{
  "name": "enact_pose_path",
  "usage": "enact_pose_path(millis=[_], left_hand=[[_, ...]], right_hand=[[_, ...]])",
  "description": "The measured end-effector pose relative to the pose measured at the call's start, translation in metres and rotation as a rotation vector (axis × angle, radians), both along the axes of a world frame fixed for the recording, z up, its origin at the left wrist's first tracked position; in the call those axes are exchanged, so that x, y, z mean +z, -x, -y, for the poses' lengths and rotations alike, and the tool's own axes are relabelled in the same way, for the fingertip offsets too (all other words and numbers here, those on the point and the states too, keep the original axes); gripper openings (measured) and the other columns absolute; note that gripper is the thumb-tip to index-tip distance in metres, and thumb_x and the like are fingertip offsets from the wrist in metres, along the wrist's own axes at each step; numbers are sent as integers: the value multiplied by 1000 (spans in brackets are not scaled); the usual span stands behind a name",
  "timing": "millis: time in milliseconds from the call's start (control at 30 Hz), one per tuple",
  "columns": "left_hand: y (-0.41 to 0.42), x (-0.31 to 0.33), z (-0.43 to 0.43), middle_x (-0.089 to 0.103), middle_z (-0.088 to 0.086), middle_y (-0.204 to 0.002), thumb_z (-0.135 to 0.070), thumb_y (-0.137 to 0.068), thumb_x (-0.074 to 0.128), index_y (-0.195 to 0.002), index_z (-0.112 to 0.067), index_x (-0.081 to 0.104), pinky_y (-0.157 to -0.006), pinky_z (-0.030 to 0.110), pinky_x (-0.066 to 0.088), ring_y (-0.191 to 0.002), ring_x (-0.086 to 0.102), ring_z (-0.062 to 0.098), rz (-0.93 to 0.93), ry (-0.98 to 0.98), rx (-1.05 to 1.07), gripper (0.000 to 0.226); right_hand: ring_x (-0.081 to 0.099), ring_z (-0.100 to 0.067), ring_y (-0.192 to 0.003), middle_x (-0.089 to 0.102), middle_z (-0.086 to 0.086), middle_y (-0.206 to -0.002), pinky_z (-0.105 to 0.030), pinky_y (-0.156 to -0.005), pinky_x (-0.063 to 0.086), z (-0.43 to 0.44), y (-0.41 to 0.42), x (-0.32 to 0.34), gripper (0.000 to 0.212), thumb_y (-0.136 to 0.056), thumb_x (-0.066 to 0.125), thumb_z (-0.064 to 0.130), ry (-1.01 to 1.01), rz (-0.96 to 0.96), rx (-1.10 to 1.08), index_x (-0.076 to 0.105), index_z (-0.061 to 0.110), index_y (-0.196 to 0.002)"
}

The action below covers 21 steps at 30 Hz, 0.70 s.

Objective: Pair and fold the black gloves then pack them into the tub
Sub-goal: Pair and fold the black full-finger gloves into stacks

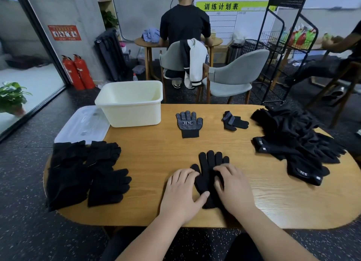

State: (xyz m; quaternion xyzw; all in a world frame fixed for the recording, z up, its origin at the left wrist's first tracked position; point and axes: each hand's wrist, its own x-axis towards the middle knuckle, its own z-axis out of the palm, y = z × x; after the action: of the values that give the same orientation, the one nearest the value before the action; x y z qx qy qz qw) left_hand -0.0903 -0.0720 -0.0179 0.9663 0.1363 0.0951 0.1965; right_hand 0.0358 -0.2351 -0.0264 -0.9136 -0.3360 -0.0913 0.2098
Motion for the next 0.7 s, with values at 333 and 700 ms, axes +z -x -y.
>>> enact_pose_path(millis=[333,700], left_hand=[[8,-1,-1,34,-31,-152,-65,-99,46,-146,-42,51,-127,33,19,-150,17,-3,70,38,-80,52],[8,-10,-2,42,-30,-149,-57,-103,47,-135,-42,62,-126,29,19,-148,24,-6,79,39,-108,38]], right_hand=[[41,-17,-144,47,10,-155,-42,-115,43,45,8,-13,50,-103,52,56,50,29,100,59,28,-143],[54,-11,-126,64,23,-127,-37,-99,49,51,14,-10,27,-96,70,54,-67,108,289,76,34,-113]])
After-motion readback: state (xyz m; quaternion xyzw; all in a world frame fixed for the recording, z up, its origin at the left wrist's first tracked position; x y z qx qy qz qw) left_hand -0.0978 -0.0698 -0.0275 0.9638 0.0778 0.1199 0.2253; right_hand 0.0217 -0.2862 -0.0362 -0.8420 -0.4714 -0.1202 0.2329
